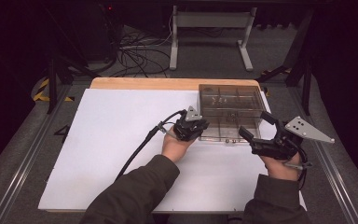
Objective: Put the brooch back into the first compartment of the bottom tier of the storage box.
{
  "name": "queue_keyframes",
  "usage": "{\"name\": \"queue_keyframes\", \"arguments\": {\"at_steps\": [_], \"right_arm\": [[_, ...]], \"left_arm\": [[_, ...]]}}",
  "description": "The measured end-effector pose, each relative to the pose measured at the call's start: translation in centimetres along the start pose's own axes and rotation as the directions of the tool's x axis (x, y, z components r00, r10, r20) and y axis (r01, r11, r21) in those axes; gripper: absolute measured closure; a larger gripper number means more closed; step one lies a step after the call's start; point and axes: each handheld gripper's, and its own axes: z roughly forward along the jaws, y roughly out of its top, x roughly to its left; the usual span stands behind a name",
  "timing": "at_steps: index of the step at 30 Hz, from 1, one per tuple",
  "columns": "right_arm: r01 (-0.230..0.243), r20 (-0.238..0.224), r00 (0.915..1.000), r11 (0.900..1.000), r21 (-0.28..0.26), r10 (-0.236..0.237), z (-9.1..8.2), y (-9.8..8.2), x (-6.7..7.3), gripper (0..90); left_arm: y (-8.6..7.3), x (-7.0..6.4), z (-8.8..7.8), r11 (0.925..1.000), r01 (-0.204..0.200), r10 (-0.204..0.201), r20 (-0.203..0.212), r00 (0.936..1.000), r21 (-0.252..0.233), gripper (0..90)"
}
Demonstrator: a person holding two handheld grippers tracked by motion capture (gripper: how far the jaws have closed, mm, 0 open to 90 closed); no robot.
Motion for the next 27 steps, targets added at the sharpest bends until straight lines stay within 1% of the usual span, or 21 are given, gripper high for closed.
{"name": "queue_keyframes", "arguments": {"at_steps": [1, 3, 5, 9, 11, 20, 25, 27], "right_arm": [[0.000, 0.001, 1.0000, 1.000, 0.000, 0.000, 0.0, 0.0, 0.0, 1.4], [0.000, 0.001, 1.0000, 1.000, 0.000, 0.000, 0.0, 0.0, 0.0, 1.4], [0.000, 0.002, 1.0000, 1.000, 0.000, 0.000, 0.0, 0.0, 0.0, 1.4], [-0.003, 0.002, 1.0000, 1.000, -0.001, 0.003, 0.0, 0.0, 0.0, 1.4], [0.001, 0.001, 1.0000, 1.000, 0.000, -0.001, 0.0, 0.0, 0.0, 1.4], [-0.006, 0.003, 1.0000, 1.000, 0.000, 0.006, 0.0, -0.1, -0.2, 1.4], [-0.006, 0.003, 1.0000, 1.000, 0.002, 0.006, 0.1, -0.1, -0.2, 1.4], [-0.007, 0.004, 1.0000, 1.000, 0.002, 0.007, 0.1, -0.1, -0.2, 1.4]], "left_arm": [[-0.1, 0.1, 0.1, 1.0000, 0.004, -0.004, 0.009, 0.9999, -0.003, 79.4], [-0.2, 0.0, 0.3, 0.9999, 0.014, -0.014, 0.015, 0.9998, 0.001, 79.5], [-0.3, 0.0, 0.5, 0.9999, 0.015, -0.015, 0.021, 0.9997, -0.002, 79.5], [-0.5, 0.0, 1.0, 0.9996, 0.030, -0.030, 0.028, 0.9992, -0.003, 79.4], [-0.7, 0.0, 1.2, 0.9995, 0.031, -0.031, 0.029, 0.9991, 0.002, 79.3], [-1.2, 0.3, 1.9, 0.9976, 0.068, -0.069, 0.045, 0.9966, 0.012, 78.5], [-1.4, 0.4, 2.1, 0.9964, 0.081, -0.082, 0.049, 0.9954, 0.024, 78.5], [-1.4, 0.5, 2.2, 0.9965, 0.079, -0.081, 0.049, 0.9956, 0.028, 78.4]]}}
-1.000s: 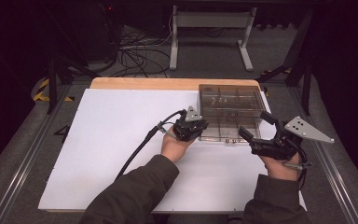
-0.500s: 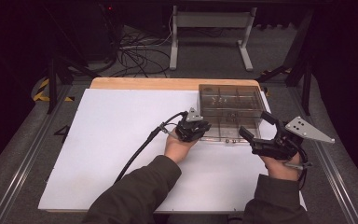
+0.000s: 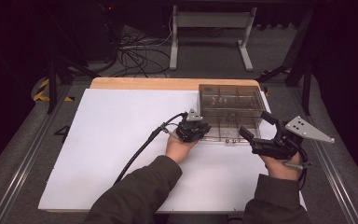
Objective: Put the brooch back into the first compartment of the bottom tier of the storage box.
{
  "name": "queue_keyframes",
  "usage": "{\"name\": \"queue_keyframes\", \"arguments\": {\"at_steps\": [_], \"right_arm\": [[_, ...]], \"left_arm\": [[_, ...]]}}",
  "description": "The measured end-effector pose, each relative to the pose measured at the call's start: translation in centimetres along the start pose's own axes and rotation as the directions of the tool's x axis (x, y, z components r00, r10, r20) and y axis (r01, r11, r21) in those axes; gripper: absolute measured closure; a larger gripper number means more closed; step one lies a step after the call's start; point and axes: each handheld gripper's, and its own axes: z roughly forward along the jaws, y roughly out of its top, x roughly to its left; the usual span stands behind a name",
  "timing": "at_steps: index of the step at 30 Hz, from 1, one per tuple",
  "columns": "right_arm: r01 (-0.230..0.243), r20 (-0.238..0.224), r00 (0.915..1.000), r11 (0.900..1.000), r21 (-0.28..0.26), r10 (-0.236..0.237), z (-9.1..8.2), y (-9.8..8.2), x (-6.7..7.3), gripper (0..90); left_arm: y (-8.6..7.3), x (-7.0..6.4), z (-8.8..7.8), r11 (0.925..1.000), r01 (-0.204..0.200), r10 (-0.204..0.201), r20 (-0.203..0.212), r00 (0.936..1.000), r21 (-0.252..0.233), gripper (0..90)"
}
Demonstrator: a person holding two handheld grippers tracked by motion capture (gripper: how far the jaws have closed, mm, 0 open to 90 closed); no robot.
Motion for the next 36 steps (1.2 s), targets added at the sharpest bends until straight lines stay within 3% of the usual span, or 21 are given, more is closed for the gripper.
{"name": "queue_keyframes", "arguments": {"at_steps": [11, 17, 25, 36], "right_arm": [[-0.002, 0.000, 1.0000, 1.000, 0.002, 0.002, 0.0, -0.1, -0.1, 1.4], [0.004, -0.002, 1.0000, 1.000, 0.009, -0.003, 0.2, -0.1, -0.1, 1.4], [0.001, -0.001, 1.0000, 1.000, 0.017, -0.001, 0.4, -0.2, 0.0, 1.4], [0.010, -0.007, 0.9999, 0.999, 0.034, -0.010, 0.7, -0.3, 0.2, 1.8]], "left_arm": [[0.1, 0.0, -0.3, 1.0000, -0.005, 0.005, -0.003, 1.0000, -0.004, 73.7], [0.3, -0.2, -0.8, 0.9990, -0.045, 0.045, -0.020, 0.9988, -0.005, 72.5], [0.7, -0.6, -2.1, 0.9951, -0.098, 0.097, -0.057, 0.9937, -0.016, 63.3], [0.9, -0.4, -4.6, 0.9917, -0.120, 0.117, -0.062, 0.9912, -0.047, 52.7]]}}
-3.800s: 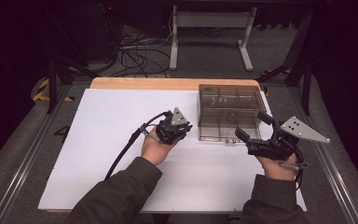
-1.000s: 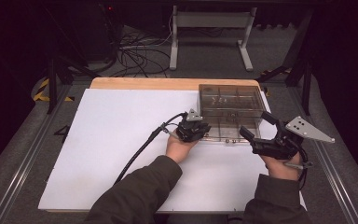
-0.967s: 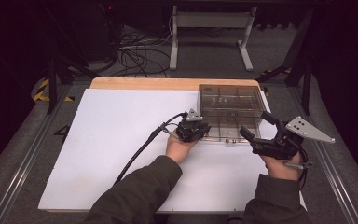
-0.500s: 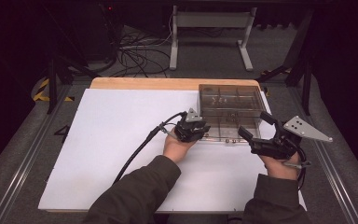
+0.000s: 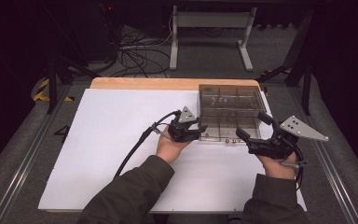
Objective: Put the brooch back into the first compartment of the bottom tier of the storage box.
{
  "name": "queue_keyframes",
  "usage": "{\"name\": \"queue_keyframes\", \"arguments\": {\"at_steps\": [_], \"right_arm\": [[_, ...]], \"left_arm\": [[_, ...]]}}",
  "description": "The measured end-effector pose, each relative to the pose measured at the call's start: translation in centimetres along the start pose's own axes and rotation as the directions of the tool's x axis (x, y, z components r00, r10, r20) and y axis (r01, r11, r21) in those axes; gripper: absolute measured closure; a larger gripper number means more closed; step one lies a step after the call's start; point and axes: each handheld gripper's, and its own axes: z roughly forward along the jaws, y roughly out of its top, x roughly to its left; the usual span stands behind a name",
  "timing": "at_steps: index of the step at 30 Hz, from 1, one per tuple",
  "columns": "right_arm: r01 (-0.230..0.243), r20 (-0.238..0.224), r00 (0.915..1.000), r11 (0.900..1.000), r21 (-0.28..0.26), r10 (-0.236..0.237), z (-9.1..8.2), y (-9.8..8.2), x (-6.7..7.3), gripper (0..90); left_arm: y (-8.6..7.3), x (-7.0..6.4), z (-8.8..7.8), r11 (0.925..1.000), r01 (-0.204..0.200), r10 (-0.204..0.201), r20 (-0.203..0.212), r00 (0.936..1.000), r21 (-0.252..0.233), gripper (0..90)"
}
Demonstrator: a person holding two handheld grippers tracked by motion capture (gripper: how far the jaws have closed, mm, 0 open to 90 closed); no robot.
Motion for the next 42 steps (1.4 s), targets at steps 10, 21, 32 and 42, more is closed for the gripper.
{"name": "queue_keyframes", "arguments": {"at_steps": [10, 21, 32, 42], "right_arm": [[0.001, -0.005, 1.0000, 1.000, 0.010, -0.001, 0.6, -0.1, 0.4, 1.8], [0.005, 0.000, 1.0000, 1.000, 0.014, -0.005, 0.6, -0.1, 0.4, 1.7], [0.011, 0.001, 0.9999, 1.000, 0.021, -0.011, 0.9, -0.2, 0.6, 1.7], [0.010, 0.003, 0.9999, 1.000, 0.024, -0.011, 1.1, -0.3, 0.6, 1.7]], "left_arm": [[0.5, 0.0, -2.3, 0.9991, -0.024, 0.023, -0.013, 0.9996, -0.035, 39.5], [0.4, 0.2, -4.4, 0.9959, -0.017, 0.014, -0.029, 0.9995, -0.089, 30.8], [0.3, 0.3, -6.2, 0.9928, -0.015, 0.012, -0.026, 0.9996, -0.119, 25.0], [0.2, 0.4, -7.8, 0.9896, -0.024, 0.019, -0.038, 0.9991, -0.142, 21.5]]}}
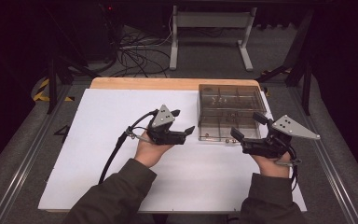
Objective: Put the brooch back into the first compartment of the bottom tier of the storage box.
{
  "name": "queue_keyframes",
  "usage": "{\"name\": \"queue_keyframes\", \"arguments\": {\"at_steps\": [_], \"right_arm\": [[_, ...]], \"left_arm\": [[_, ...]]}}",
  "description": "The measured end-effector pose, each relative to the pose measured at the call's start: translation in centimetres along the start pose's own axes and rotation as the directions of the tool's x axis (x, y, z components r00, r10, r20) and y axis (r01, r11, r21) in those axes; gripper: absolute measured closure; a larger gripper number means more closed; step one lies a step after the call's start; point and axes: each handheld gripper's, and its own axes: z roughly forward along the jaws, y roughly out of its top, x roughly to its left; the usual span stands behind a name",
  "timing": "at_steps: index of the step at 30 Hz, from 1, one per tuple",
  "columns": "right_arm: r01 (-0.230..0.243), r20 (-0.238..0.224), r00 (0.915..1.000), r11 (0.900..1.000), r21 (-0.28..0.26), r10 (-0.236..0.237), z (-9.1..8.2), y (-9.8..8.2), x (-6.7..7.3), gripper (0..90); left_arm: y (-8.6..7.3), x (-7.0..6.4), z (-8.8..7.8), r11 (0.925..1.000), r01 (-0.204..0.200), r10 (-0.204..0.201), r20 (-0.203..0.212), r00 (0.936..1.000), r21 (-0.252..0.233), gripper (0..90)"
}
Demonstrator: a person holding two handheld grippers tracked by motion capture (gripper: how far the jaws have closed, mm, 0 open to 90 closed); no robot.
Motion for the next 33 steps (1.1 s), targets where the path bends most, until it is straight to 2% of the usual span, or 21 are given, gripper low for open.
{"name": "queue_keyframes", "arguments": {"at_steps": [16, 33], "right_arm": [[0.012, 0.003, 0.9999, 1.000, 0.018, -0.012, 0.5, -0.3, 0.2, 1.7], [0.012, -0.003, 0.9999, 0.999, 0.038, -0.012, 1.0, -0.6, 0.3, 1.7]], "left_arm": [[0.0, 1.1, -3.6, 0.9986, 0.015, -0.017, -0.042, 0.9990, -0.051, 16.8], [0.1, 1.6, -7.4, 0.9953, 0.015, -0.020, -0.055, 0.9983, -0.095, 15.8]]}}
